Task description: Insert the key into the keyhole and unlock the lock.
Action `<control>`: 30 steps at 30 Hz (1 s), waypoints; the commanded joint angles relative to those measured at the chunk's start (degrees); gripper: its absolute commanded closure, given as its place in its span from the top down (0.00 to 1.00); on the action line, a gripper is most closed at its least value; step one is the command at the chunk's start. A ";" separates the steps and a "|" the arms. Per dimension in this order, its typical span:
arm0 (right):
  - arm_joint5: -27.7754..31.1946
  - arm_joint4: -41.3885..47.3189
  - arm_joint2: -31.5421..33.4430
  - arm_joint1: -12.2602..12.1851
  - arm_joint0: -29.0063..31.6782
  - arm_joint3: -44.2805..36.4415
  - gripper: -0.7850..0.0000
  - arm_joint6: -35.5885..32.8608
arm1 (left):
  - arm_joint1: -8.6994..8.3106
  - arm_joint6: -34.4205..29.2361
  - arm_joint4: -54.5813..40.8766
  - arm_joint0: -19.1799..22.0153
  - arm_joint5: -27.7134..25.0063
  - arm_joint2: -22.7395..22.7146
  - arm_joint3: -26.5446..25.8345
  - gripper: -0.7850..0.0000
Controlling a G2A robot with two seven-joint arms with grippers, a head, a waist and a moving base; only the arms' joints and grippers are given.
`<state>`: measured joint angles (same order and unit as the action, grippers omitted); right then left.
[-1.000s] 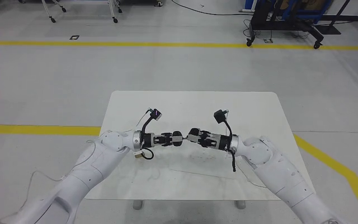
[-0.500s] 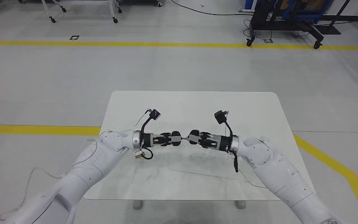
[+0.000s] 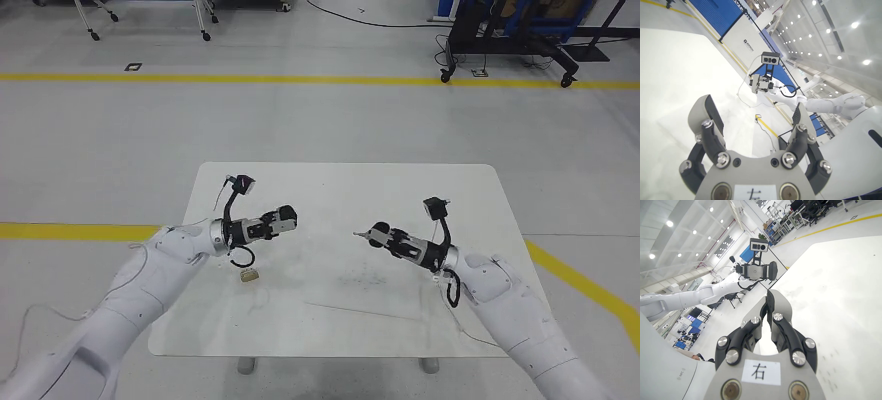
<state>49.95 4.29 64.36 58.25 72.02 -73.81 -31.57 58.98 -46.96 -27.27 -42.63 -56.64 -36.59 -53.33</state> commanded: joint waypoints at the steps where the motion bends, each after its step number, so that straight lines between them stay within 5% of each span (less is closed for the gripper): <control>1: 1.57 0.99 1.00 -0.17 0.81 0.41 0.00 0.58 | -1.09 3.22 10.78 0.68 2.46 -2.35 -1.11 1.00; 7: 1.84 1.16 1.12 -0.21 0.93 0.47 0.00 0.50 | -6.15 9.92 39.41 -5.26 17.97 -11.03 -17.11 1.00; 12: 1.84 1.16 1.12 -0.21 0.93 0.47 0.00 0.50 | -11.33 5.77 52.83 -17.28 28.54 -21.44 -34.31 1.00; 17: 1.84 1.16 1.12 -0.21 0.93 0.47 0.00 0.50 | -14.30 2.80 67.59 -29.60 37.06 -28.09 -48.52 1.00; 26: 1.84 1.16 1.12 -0.21 0.93 0.47 0.00 0.50 | -15.54 0.70 77.28 -39.88 40.05 -30.31 -55.13 1.00; 30: 1.84 1.16 1.12 -0.21 0.93 0.47 0.00 0.50 | -15.48 1.60 78.67 -40.05 39.87 -30.76 -52.87 0.80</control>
<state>51.79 5.45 65.47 58.04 72.95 -73.34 -31.07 43.44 -45.64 50.76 -82.87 -17.02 -67.37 -106.81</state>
